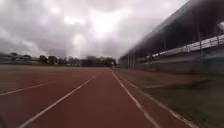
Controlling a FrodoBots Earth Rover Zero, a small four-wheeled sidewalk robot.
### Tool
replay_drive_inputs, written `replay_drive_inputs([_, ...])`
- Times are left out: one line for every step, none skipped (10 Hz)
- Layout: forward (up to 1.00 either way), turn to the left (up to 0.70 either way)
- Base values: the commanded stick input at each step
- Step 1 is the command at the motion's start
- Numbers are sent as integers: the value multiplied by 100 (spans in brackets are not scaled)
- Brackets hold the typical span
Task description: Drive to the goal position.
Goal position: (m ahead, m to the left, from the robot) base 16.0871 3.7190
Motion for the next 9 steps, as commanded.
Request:
replay_drive_inputs([70, 0])
replay_drive_inputs([70, 0])
replay_drive_inputs([70, 0])
replay_drive_inputs([70, 0])
replay_drive_inputs([70, 0])
replay_drive_inputs([70, 0])
replay_drive_inputs([70, 0])
replay_drive_inputs([70, 0])
replay_drive_inputs([70, 0])
